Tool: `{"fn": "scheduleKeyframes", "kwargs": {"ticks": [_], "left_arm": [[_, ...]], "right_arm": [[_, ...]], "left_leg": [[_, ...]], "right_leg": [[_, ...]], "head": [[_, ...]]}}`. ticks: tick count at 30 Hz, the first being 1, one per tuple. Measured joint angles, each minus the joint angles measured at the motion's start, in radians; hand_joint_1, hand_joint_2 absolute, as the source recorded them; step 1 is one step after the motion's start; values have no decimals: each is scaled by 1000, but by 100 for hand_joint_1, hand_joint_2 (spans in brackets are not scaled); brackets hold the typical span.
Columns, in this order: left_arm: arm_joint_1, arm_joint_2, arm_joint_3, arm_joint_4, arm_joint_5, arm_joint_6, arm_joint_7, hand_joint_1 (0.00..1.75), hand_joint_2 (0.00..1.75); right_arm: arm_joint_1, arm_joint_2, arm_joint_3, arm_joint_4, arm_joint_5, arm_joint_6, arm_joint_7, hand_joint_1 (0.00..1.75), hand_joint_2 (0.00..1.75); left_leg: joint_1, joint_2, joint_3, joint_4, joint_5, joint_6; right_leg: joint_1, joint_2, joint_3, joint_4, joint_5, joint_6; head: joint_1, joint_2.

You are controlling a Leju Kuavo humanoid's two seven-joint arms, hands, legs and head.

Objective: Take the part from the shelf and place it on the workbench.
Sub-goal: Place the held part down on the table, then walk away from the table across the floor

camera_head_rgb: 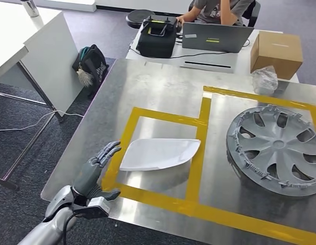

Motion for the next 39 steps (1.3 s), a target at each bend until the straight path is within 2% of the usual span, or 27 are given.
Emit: {"fn": "scheduleKeyframes", "kwargs": {"ticks": [2, 5, 6, 8, 10, 11, 12, 13, 14, 16, 17, 18, 20, 21, 22, 23, 25, 26, 27, 28, 30, 32, 33, 34, 36, 37, 39], "left_arm": [[17, 2, 36, -16, 17, -14, -16, 0, 0], [35, 2, 69, -34, 26, -19, -22, 0, 0], [42, 2, 77, -39, 32, -21, -23, 0, 0], [59, 1, 95, -55, 54, -25, -32, 0, 0], [80, -2, 118, -75, 79, -27, -44, 0, 0], [94, -4, 129, -85, 88, -26, -48, 0, 0], [109, -8, 138, -97, 94, -25, -51, 0, 0], [123, -12, 145, -110, 98, -24, -53, 0, 0], [136, -16, 150, -123, 101, -22, -55, 0, 0], [156, -22, 159, -150, 103, -16, -56, 0, 0], [164, -24, 162, -161, 105, -13, -56, 0, 0], [170, -26, 166, -170, 108, -10, -56, 0, 0], [185, -29, 172, -181, 115, -4, -56, 0, 0], [190, -31, 175, -184, 119, -2, -56, 0, 0], [195, -33, 177, -186, 123, -1, -56, 0, 0], [197, -35, 180, -188, 127, 0, -56, 0, 0], [203, -39, 187, -191, 137, 2, -56, 0, 0], [205, -40, 190, -191, 140, 2, -55, 0, 0], [208, -42, 192, -191, 142, 2, -55, 0, 0], [210, -44, 193, -191, 142, 2, -55, 0, 0], [213, -46, 195, -191, 142, 2, -55, 0, 0], [215, -46, 199, -194, 144, 3, -55, 0, 0], [216, -47, 203, -196, 146, 4, -55, 0, 0], [216, -47, 205, -197, 150, 5, -55, 0, 0], [218, -48, 209, -197, 163, 6, -52, 0, 0], [219, -49, 212, -197, 172, 6, -49, 0, 0], [220, -51, 224, -196, 197, 5, -42, 0, 0]], "right_arm": [[-6, 0, 9, 6, -8, -12, 5, 0, 0], [-12, 0, 16, 12, -11, -20, 6, 0, 0], [-12, 0, 18, 13, -14, -25, 5, 0, 0], [-12, 1, 22, 14, -21, -41, 6, 0, 0], [-10, 1, 26, 14, -35, -59, 7, 0, 0], [-8, 1, 28, 15, -43, -66, 7, 0, 0], [-7, 1, 29, 15, -52, -70, 8, 0, 0], [-5, 1, 29, 16, -62, -74, 10, 0, 0], [-1, 1, 29, 15, -72, -75, 12, 0, 0], [7, 1, 29, 15, -89, -75, 19, 0, 0], [10, 2, 29, 15, -95, -75, 21, 0, 0], [12, 2, 29, 15, -99, -74, 22, 0, 0], [14, 2, 29, 15, -104, -73, 22, 0, 0], [15, 2, 29, 15, -105, -73, 22, 0, 0], [16, 2, 29, 15, -106, -72, 20, 0, 0], [17, 2, 29, 15, -107, -72, 19, 0, 0], [16, 2, 29, 15, -107, -72, 17, 0, 0], [15, 2, 29, 16, -107, -72, 16, 0, 0], [14, 2, 29, 16, -108, -72, 16, 0, 0], [14, 2, 29, 16, -108, -72, 16, 0, 0], [13, 2, 29, 16, -108, -72, 16, 0, 0], [8, 2, 29, 17, -109, -71, 15, 0, 0], [6, 2, 29, 17, -109, -71, 14, 0, 0], [5, 2, 29, 17, -111, -72, 14, 0, 0], [6, 2, 29, 18, -117, -75, 15, 0, 0], [6, 2, 29, 18, -121, -76, 16, 0, 0], [6, 2, 29, 18, -129, -80, 20, 0, 0]], "left_leg": [[0, -6, -7, 11, 2, -17], [0, -10, -18, 18, 9, -32], [2, -9, -26, 28, -4, -35], [2, -6, -59, 102, -69, -39], [-1, -5, -107, 234, -150, -37], [-2, -5, -119, 282, -171, -34], [-4, -5, -117, 301, -174, -29], [-8, -5, -96, 283, -159, -21], [-13, -5, -57, 232, -134, -10], [-27, -3, 37, 97, -102, 13], [-33, -2, 70, 45, -97, 18], [-38, 0, 86, 13, -96, 21], [-41, 2, 83, -8, -81, 21], [-39, 3, 76, -14, -69, 23], [-37, 4, 68, -19, -57, 27], [-34, 4, 58, -22, -45, 30], [-32, 5, 34, -22, -25, 35], [-32, 5, 22, -21, -15, 35], [-31, 6, 11, -21, -6, 33], [-29, 6, -1, -20, 3, 30], [-26, 5, -22, -15, 19, 22], [-26, 4, -39, -5, 31, 10], [-27, 4, -43, 0, 37, 6], [-27, 4, -46, 2, 43, 3], [-26, 4, -52, 7, 43, -4], [-25, 4, -60, 24, 22, -9], [-22, 4, -91, 112, -66, -20]], "right_leg": [[-2, 7, 41, -71, 12, -7], [2, 10, 26, -65, 14, -41], [3, 9, 19, -64, 20, -52], [6, 7, 0, -65, 33, -71], [12, 5, -22, -65, 48, -82], [16, 4, -33, -65, 56, -85], [21, 3, -44, -65, 64, -87], [25, 2, -55, -65, 72, -87], [29, 2, -64, -65, 80, -87], [34, 1, -77, -64, 95, -85], [34, -1, -81, -66, 103, -82], [33, -2, -83, -69, 113, -77], [31, -4, -87, -80, 133, -66], [30, -3, -92, -80, 129, -60], [30, -3, -102, -67, 106, -54], [30, -3, -116, -32, 66, -49], [27, -3, -147, 89, -31, -41], [26, -3, -154, 148, -58, -38], [26, -3, -148, 182, -62, -36], [25, -3, -125, 182, -48, -33], [21, -3, -30, 73, -6, -25], [19, 0, 70, -66, -6, -24], [20, 1, 93, -104, -15, -27], [22, 2, 99, -116, -20, -34], [21, 0, 83, -113, -11, -52], [20, -2, 76, -113, -4, -63], [19, -5, 58, -113, 14, -79]], "head": [[1, 0], [-2, 0], [-4, 0], [-10, 0], [-14, 0], [-15, 0], [-15, 0], [-14, 0], [-14, 0], [-14, 0], [-14, 0], [-14, 0], [-16, 0], [-17, 0], [-15, 0], [-14, 0], [-12, 0], [-12, 0], [-12, 0], [-12, 0], [-12, 0], [-11, 0], [-11, 0], [-11, 0], [-12, 0], [-14, 0], [-19, 0]]}}
